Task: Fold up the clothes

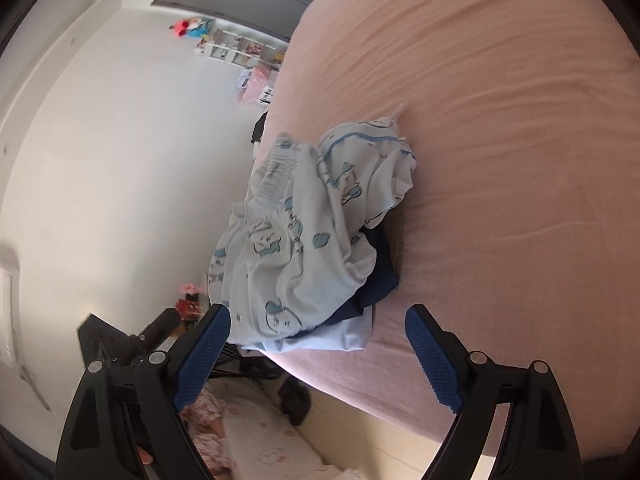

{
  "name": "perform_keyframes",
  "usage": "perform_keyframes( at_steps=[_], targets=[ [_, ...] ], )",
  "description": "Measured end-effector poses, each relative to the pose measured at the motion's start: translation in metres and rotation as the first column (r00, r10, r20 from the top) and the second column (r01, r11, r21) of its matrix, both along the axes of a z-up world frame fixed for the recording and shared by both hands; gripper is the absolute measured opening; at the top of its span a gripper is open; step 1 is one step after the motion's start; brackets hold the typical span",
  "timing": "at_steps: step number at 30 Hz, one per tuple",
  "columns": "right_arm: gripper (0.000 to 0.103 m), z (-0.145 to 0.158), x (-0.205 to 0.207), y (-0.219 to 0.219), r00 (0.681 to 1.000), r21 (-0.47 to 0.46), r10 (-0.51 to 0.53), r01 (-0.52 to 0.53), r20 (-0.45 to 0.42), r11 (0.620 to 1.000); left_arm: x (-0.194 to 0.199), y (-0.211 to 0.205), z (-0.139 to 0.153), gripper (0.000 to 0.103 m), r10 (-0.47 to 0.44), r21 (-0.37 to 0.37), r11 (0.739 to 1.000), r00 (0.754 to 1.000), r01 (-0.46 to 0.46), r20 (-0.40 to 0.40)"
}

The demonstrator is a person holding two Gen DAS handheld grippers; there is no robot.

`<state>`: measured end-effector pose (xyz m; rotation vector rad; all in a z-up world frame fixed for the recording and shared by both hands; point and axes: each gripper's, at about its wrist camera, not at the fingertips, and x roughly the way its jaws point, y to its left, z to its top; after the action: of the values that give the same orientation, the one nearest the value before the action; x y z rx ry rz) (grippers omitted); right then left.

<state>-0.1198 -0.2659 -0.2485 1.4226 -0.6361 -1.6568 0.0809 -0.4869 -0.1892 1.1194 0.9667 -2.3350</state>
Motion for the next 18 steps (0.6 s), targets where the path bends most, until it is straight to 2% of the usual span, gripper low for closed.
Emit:
perform_keyframes(
  at_steps=[4,7,10,15,18],
  targets=[
    [0.089,0.008,0.018,0.020,0.997,0.026,0.006,-0.004,-0.071,1.000,0.006,0.028,0.007,0.103,-0.026,-0.059,0.998,1.000,0.026,0.010],
    [0.089,0.004,0.046,0.075,0.995,0.033,-0.010,0.014,-0.097,0.999,-0.003,0.051,0.008,0.103,-0.034,-0.042,0.999,0.999,0.034,-0.009],
    [0.089,0.010,0.049,0.087,0.993,0.032,-0.021,0.025,-0.114,0.999,-0.001,0.069,0.008,0.103,-0.035,-0.044,0.998,0.999,0.034,-0.012],
    [0.089,0.021,0.059,0.101,0.984,0.029,-0.039,0.045,-0.172,0.999,-0.004,0.107,0.018,0.103,-0.058,-0.155,0.986,0.998,0.055,-0.011],
    [0.089,0.032,0.065,0.116,0.972,-0.008,-0.084,0.084,-0.218,0.996,-0.005,0.129,0.025,0.103,-0.072,-0.225,0.972,0.997,0.066,-0.019]
  ],
)
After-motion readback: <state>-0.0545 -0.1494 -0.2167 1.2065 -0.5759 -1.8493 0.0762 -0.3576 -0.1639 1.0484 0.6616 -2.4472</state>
